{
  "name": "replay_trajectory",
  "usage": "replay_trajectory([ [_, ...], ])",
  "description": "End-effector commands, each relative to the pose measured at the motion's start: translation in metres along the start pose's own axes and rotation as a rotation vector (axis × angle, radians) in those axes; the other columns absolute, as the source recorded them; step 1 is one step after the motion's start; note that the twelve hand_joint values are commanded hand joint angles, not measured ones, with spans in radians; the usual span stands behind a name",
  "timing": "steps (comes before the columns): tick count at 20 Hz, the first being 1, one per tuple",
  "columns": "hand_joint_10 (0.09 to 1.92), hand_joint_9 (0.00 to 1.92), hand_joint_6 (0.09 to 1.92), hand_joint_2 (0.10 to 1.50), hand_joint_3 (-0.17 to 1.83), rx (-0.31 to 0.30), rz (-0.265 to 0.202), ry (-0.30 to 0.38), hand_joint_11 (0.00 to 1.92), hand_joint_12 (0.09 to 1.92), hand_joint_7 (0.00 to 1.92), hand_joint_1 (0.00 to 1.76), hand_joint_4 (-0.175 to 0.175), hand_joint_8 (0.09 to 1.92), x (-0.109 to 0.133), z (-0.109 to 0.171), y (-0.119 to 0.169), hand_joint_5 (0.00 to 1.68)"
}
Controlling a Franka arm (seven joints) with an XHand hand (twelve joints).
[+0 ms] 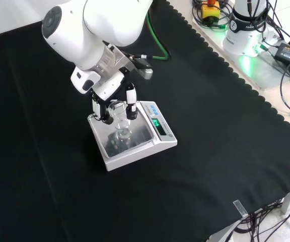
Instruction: Put the beaker on the electronic balance.
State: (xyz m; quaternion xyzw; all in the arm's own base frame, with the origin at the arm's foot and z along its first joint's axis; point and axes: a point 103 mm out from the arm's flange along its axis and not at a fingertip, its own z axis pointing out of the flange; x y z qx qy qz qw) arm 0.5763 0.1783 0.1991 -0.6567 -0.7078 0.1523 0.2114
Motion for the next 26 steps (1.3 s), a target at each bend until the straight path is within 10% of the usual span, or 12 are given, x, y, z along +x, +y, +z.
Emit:
replay_trajectory([
  [1,0.13,1.41,0.77,0.92,0.05,0.006,0.001,0.01,1.53,0.56,1.01,1.2,-0.175,0.79,-0.004,0.004,0.0,0.93],
  [21,0.11,1.39,0.79,0.89,0.08,0.003,0.019,-0.034,1.52,0.56,0.98,1.16,-0.175,0.8,0.004,0.019,0.018,0.91],
  [26,0.15,1.21,0.9,0.57,0.61,-0.012,0.02,-0.02,1.25,0.8,0.86,1.0,-0.122,0.86,-0.003,0.008,0.01,0.77],
])
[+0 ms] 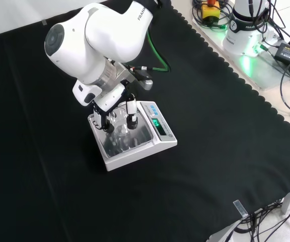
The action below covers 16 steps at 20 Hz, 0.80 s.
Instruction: Put the beaker on the electronic balance.
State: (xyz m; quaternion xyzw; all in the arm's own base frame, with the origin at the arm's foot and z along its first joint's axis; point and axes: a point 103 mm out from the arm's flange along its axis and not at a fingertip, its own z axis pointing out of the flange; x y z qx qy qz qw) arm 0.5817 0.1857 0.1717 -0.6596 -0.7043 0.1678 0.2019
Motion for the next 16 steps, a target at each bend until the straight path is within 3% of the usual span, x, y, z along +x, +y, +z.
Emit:
replay_trajectory([
  [1,0.23,1.15,0.92,0.54,0.64,-0.022,-0.001,0.024,1.18,0.87,0.83,0.97,-0.111,0.87,-0.01,-0.014,-0.01,0.72],
  [3,0.47,0.91,0.96,0.51,0.62,-0.026,-0.006,0.056,0.96,1.06,0.74,0.85,-0.087,0.9,-0.014,-0.013,-0.011,0.56],
  [6,0.72,0.68,0.94,0.51,0.53,-0.024,-0.016,0.074,0.77,1.22,0.65,0.71,-0.075,0.92,-0.018,-0.012,-0.012,0.46],
  [13,0.81,0.51,0.88,0.53,0.33,-0.025,-0.05,0.106,0.62,1.31,0.57,0.55,-0.068,0.91,-0.02,-0.016,-0.015,0.43],
  [16,0.85,0.36,0.84,0.55,0.22,-0.07,-0.053,0.119,0.43,1.41,0.51,0.46,-0.061,0.92,-0.021,-0.024,-0.022,0.41],
])
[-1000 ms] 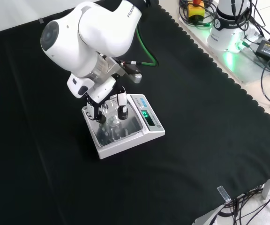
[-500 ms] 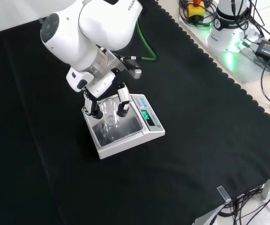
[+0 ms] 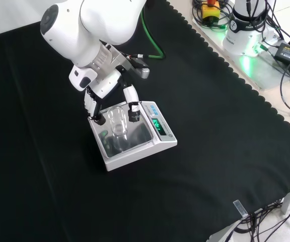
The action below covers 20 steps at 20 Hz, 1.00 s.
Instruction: Put the beaker on the electronic balance.
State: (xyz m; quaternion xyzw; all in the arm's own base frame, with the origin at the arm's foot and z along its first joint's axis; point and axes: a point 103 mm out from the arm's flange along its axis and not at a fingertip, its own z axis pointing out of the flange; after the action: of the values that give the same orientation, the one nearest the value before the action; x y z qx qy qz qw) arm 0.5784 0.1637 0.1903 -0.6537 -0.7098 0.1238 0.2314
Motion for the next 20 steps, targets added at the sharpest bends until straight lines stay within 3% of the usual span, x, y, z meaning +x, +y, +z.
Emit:
replay_trajectory([
  [1,0.87,0.32,0.83,0.56,0.19,-0.066,-0.009,0.024,0.4,1.43,0.49,0.44,-0.061,0.92,0.0,-0.014,-0.011,0.4],
  [10,0.9,0.25,0.79,0.62,0.15,-0.154,0.043,0.002,0.36,1.46,0.44,0.45,-0.061,0.91,-0.027,-0.046,-0.062,0.39],
  [20,0.9,0.28,0.76,0.7,0.16,-0.163,0.105,0.008,0.45,1.41,0.45,0.57,-0.061,0.89,-0.059,-0.035,-0.121,0.41],
])
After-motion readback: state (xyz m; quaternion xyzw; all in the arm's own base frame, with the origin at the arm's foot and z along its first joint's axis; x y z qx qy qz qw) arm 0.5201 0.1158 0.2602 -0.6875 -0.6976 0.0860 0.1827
